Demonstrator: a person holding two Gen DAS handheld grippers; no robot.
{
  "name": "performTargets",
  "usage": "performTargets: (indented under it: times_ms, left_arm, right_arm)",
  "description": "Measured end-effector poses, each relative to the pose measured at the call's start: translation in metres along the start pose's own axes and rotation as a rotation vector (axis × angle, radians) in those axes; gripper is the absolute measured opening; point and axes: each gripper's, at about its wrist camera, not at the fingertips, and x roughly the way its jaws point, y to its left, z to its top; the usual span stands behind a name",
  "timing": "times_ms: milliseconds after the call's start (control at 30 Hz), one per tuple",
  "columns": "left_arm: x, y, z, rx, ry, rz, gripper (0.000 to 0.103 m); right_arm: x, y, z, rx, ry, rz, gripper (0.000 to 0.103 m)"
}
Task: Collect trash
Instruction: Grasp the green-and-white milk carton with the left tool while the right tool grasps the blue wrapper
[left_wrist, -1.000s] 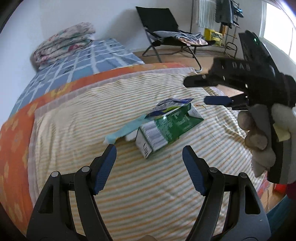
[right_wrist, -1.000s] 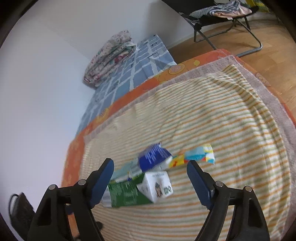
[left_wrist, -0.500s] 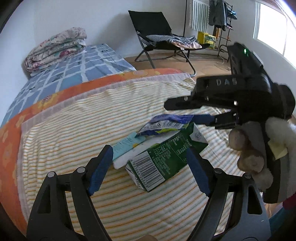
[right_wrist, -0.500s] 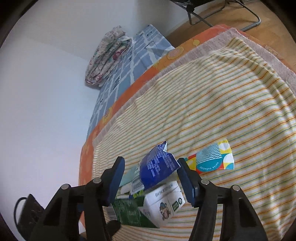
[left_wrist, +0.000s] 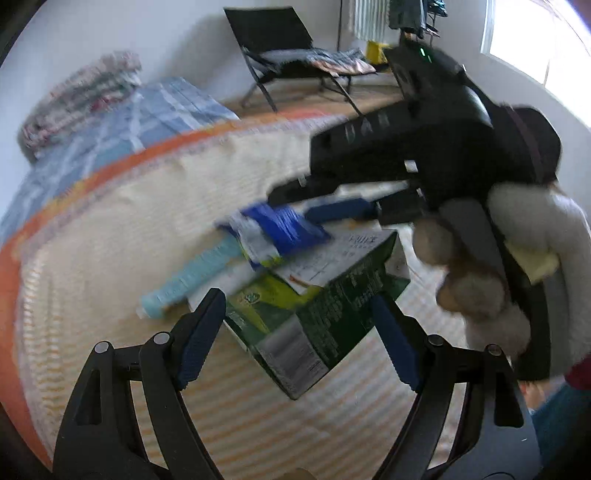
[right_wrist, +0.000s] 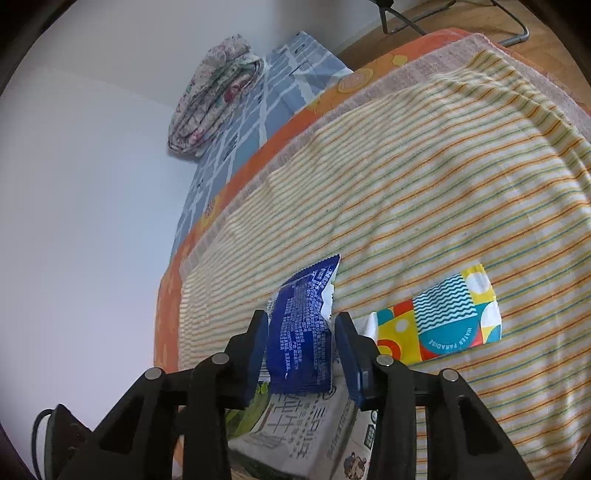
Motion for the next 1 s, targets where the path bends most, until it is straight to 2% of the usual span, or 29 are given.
performTargets:
  times_ms: [100, 167, 200, 233, 333, 400, 467, 600, 800, 1000]
  left_arm:
    - [-0.004, 0.016, -0.006, -0.065, 0.015, -0.047, 0.084]
    - [-0.009, 0.027, -0.008, -0.125, 0.003, -0.050, 0.084]
    - [-0.011, 0.032, -0.008, -0.146, -0.001, -0.052, 0.084]
    - [-0.011, 0.034, -0.007, -0.155, -0.005, -0.049, 0.084]
    - [-0.011, 0.031, -0.005, -0.155, -0.007, -0.053, 0.084]
    - [-0.009, 0.025, -0.003, -0.130, 0.021, -0.075, 0.084]
    - [-0.014, 0.011, -0.001, -0.055, 0.020, -0.074, 0.084]
    - [-0.020, -0.005, 0.006, 0.029, -0.003, -0.075, 0.085]
    - [0.014, -0.002, 0.009, -0.019, 0.042, -0.051, 0.085]
    - [0.014, -0.009, 0.003, -0.002, 0.027, -0.033, 0.087]
  right_arm:
    - [-0.002, 0.007, 0.002, -0.054, -0.003, -0.030, 0.041]
    - [-0.004, 0.013, 0.004, -0.100, -0.011, -0.071, 0.056]
    - [-0.006, 0.014, 0.004, -0.115, -0.014, -0.083, 0.071]
    - [-0.007, 0.017, 0.005, -0.132, -0.026, -0.099, 0.075]
    - [-0.007, 0.021, 0.005, -0.163, -0.023, -0.096, 0.075]
    - [-0.007, 0.023, 0.004, -0.172, -0.017, -0.100, 0.075]
    - [-0.008, 0.025, 0.002, -0.181, -0.010, -0.106, 0.074]
    - [-0.018, 0.025, 0.004, -0.204, -0.026, -0.118, 0.074]
    - [-0.028, 0.019, 0.006, -0.180, -0.035, -0.098, 0.074]
    - [-0.030, 0.019, 0.007, -0.176, -0.032, -0.087, 0.070]
